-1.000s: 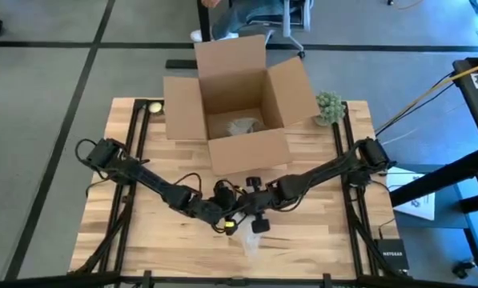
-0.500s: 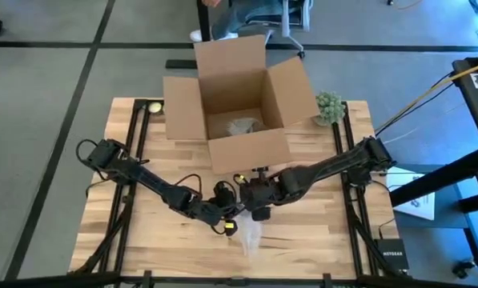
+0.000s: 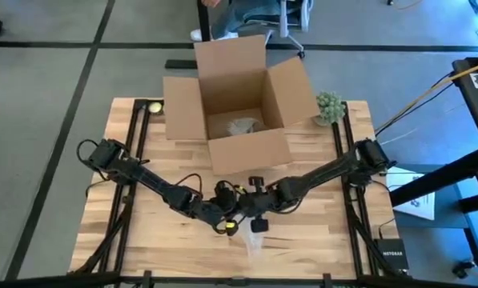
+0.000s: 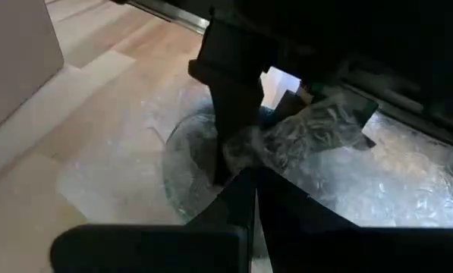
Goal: Wrap mug
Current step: Wrap the white patterned mug with the transparent bubble wrap
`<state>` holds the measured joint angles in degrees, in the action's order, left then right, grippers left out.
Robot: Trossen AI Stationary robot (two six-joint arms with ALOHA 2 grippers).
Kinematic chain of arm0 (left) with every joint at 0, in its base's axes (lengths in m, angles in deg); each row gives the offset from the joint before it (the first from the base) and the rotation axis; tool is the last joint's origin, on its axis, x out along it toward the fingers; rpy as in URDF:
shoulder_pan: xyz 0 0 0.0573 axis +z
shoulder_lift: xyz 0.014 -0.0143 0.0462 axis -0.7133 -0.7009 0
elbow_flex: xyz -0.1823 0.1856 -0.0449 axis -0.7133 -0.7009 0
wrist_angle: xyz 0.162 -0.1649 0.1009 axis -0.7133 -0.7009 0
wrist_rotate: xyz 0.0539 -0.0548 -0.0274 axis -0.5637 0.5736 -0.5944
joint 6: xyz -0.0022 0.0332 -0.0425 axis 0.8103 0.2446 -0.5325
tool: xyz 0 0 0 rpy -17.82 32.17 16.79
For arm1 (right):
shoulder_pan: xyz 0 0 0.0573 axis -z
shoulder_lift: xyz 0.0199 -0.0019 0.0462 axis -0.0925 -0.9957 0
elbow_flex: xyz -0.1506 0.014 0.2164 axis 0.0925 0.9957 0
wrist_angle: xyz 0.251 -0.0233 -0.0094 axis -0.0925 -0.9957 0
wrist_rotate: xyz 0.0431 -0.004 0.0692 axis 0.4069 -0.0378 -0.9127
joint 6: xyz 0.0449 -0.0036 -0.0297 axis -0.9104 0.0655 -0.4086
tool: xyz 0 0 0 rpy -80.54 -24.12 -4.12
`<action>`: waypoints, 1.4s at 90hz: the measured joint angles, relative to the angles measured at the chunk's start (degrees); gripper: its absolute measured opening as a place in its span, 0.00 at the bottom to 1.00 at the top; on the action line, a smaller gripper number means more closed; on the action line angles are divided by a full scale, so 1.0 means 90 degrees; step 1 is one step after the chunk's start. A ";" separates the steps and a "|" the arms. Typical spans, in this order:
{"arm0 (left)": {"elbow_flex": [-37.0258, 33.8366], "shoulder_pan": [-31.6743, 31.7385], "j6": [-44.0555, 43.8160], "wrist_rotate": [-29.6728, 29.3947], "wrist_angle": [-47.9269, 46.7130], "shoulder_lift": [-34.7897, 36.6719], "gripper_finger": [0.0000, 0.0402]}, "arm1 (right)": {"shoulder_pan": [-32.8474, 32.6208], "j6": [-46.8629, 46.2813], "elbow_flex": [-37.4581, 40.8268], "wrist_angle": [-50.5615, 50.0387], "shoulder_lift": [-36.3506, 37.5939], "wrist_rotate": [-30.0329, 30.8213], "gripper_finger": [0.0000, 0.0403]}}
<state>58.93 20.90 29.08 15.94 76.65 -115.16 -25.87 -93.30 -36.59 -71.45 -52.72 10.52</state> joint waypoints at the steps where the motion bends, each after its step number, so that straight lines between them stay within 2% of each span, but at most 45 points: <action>1: 0.0000 0.0001 -0.0001 0.0001 0.0000 0.0000 0.00 | 0.0000 0.0012 -0.0033 -0.0046 -0.0005 0.0000 0.00; 26: -0.0004 -0.0011 -0.0006 -0.0024 -0.0026 0.0000 0.00 | -0.0133 0.0279 -0.1351 -0.1980 0.0433 0.0022 0.00; 50: -0.0004 -0.0012 -0.0037 -0.0029 -0.0063 0.0000 0.00 | -0.0892 0.0183 -0.1326 -0.2011 0.0851 -0.0303 0.00; 64: -0.0004 -0.0012 -0.0011 -0.0029 -0.0073 0.0000 0.00 | -0.1381 -0.0139 -0.0554 -0.1405 0.0817 -0.0287 0.00; 74: -0.0004 -0.0012 -0.0001 -0.0029 -0.0098 0.0000 0.00 | -0.1818 -0.0639 0.0396 -0.0698 0.0814 0.0209 0.00; 85: -0.0004 -0.0010 -0.0011 -0.0027 -0.0018 0.0000 0.00 | -0.2080 -0.1122 0.1281 0.0845 0.0812 0.0993 0.00; 98: -0.0008 0.0000 -0.0048 -0.0025 -0.0024 0.0000 0.00 | -0.2185 -0.0712 0.1566 0.2384 0.0815 0.2010 0.00; 104: -0.0007 0.0000 -0.0020 -0.0024 -0.0017 0.0000 0.00 | -0.2174 -0.0402 0.1566 0.2497 0.0827 0.2281 0.00; 116: -0.0007 0.0000 0.0003 -0.0024 -0.0019 0.0000 0.00 | -0.2165 -0.0050 0.1555 0.2655 0.0820 0.3282 0.00; 126: -0.0007 0.0009 0.0003 -0.0024 -0.0019 0.0000 0.00 | -0.2159 0.0214 0.1551 0.2699 0.0822 0.3613 0.00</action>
<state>58.87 20.98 29.11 15.72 76.48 -115.16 -45.30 -91.37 -22.63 -47.15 -45.32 43.03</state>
